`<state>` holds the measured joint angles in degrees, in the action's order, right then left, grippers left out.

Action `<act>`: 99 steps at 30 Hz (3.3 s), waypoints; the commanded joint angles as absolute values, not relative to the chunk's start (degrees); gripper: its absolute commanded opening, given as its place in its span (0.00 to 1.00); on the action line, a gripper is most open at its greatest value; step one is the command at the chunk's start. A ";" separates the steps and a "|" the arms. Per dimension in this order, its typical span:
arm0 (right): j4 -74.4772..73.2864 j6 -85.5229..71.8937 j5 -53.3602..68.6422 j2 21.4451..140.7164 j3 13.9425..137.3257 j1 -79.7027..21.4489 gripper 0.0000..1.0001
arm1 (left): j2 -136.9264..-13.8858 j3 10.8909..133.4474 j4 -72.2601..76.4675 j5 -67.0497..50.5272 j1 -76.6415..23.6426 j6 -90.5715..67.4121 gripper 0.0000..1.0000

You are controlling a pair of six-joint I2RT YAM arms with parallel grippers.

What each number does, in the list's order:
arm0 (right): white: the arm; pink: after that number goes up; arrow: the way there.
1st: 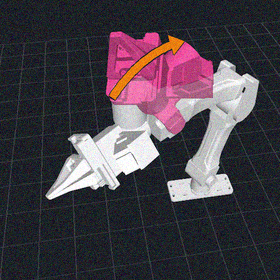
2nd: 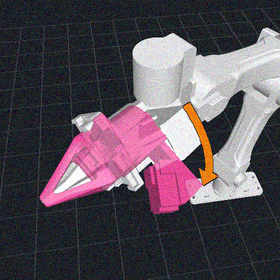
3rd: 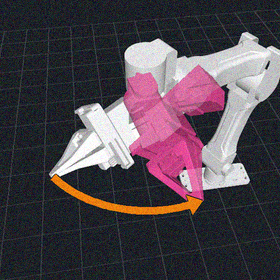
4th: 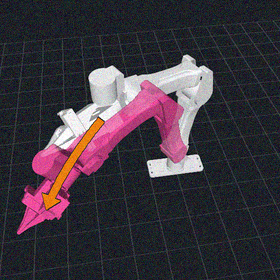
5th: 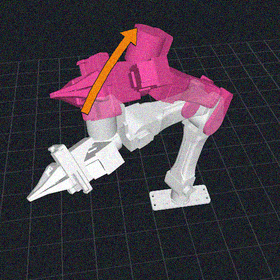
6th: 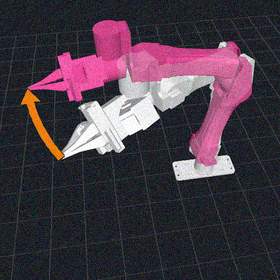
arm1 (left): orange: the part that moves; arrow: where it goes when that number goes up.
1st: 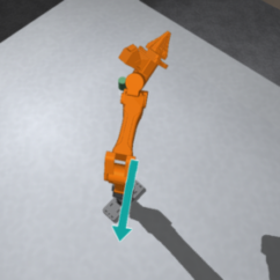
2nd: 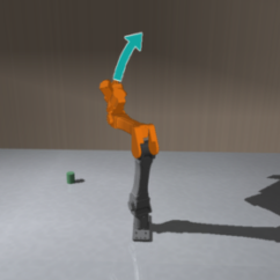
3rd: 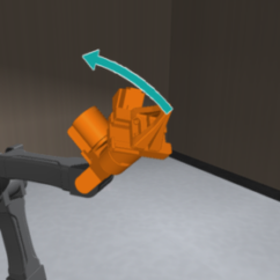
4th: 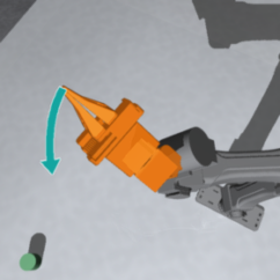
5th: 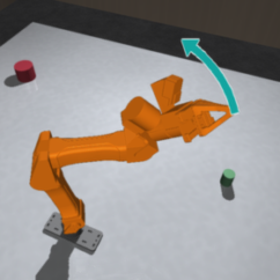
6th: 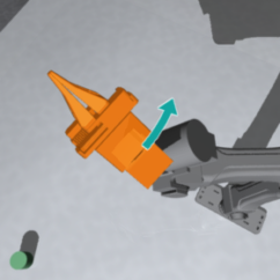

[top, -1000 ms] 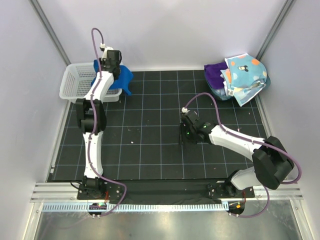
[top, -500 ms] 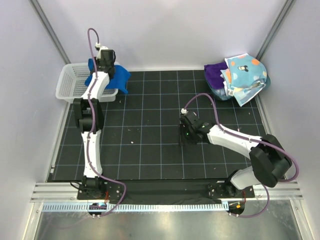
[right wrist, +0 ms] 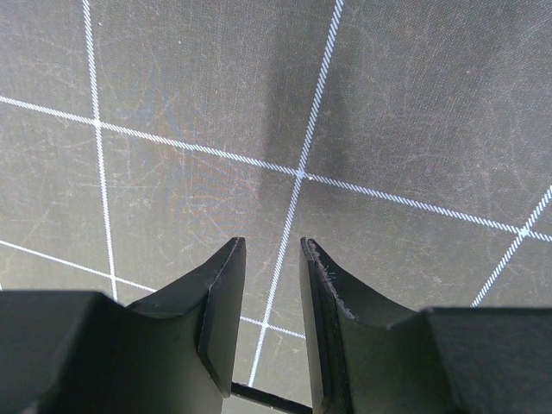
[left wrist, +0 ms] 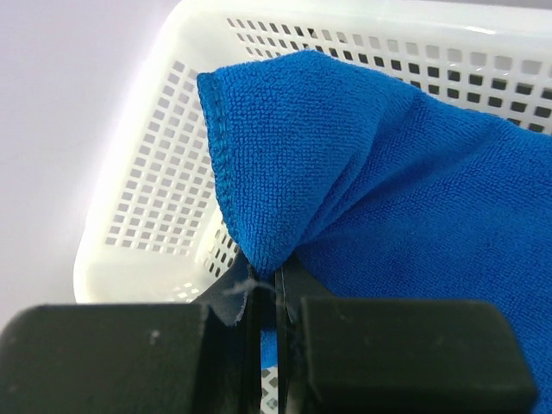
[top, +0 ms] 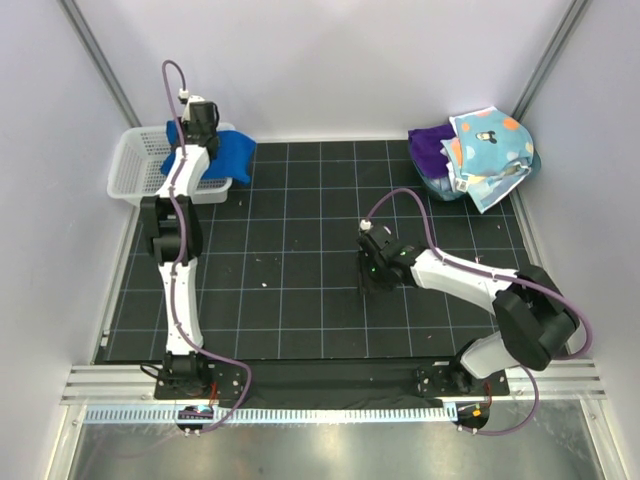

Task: Fold and stack the towels
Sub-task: Neatly place the folded towel into the bin, then grab crumpled towel

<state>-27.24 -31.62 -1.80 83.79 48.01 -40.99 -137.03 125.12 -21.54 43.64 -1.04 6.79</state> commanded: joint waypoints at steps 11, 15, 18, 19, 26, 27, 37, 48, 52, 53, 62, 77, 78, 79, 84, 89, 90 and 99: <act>-28.30 -30.59 -2.64 87.01 52.29 -41.92 0.39 | -138.25 127.00 -16.53 40.52 4.66 9.40 0.00; -28.39 -30.32 -2.72 88.24 53.00 -42.19 0.38 | -140.18 129.28 -16.00 40.34 5.80 9.23 0.02; -28.48 -30.32 -2.72 88.77 53.35 -42.36 0.39 | -140.97 130.08 -16.26 40.52 6.50 8.53 0.35; -28.56 -30.32 -2.64 88.86 53.44 -42.45 0.39 | -141.06 130.17 -16.43 40.78 6.59 8.00 0.55; -27.95 -30.59 -2.55 89.82 54.14 -43.33 0.39 | -140.36 130.17 -16.61 43.86 6.68 5.37 0.81; -27.86 -30.67 -2.46 89.91 54.14 -43.42 0.38 | -140.19 130.17 -16.52 43.77 6.68 5.19 0.82; -26.90 -31.29 -3.51 88.51 53.70 -44.47 0.39 | -135.18 126.57 -17.67 42.36 4.49 0.35 0.85; -26.89 -31.12 -6.76 83.41 54.84 -45.26 0.38 | -121.74 109.26 -14.06 41.84 -4.73 -10.27 0.86; -28.38 -30.50 -9.49 80.43 56.42 -45.26 0.39 | -115.41 101.18 -14.68 40.69 -8.51 -14.93 0.86; -28.65 -30.32 -9.84 79.90 56.69 -45.26 0.39 | -112.79 98.29 -15.03 40.26 -9.48 -15.81 0.86; -35.68 -28.57 -17.75 77.08 64.85 -45.18 0.40 | -99.76 87.89 -26.61 34.19 -22.31 -27.50 0.84; -37.79 -25.40 -16.25 86.91 80.58 -18.22 0.41 | -82.02 78.68 -45.18 18.31 -41.66 -33.49 0.84; -38.05 -25.05 -17.56 88.40 82.07 -16.54 0.42 | -81.31 78.14 -46.22 16.80 -41.92 -33.31 0.83; -38.49 -24.87 -18.10 91.20 85.40 -14.87 0.42 | -80.60 77.79 -46.84 15.40 -42.71 -33.22 0.82; -39.98 -24.78 -18.54 102.72 99.88 -4.42 0.41 | -75.87 73.23 -48.25 13.89 -46.67 -31.03 0.83; -42.88 -24.96 -20.74 116.50 114.06 -0.88 0.41 | -71.29 67.86 -44.04 11.60 -47.11 -30.06 0.83; -43.50 -25.40 -20.66 118.28 116.43 -0.70 0.41 | -70.58 66.89 -43.16 11.43 -47.02 -29.71 0.83; -42.11 -26.10 -24.17 129.19 126.74 1.93 0.41 | -63.28 60.73 -40.78 11.60 -47.02 -27.60 0.85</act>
<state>-42.65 -25.63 -21.30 129.12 124.16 1.39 -65.58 61.08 -43.83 12.10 -47.13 -29.30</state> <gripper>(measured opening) 0.410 0.848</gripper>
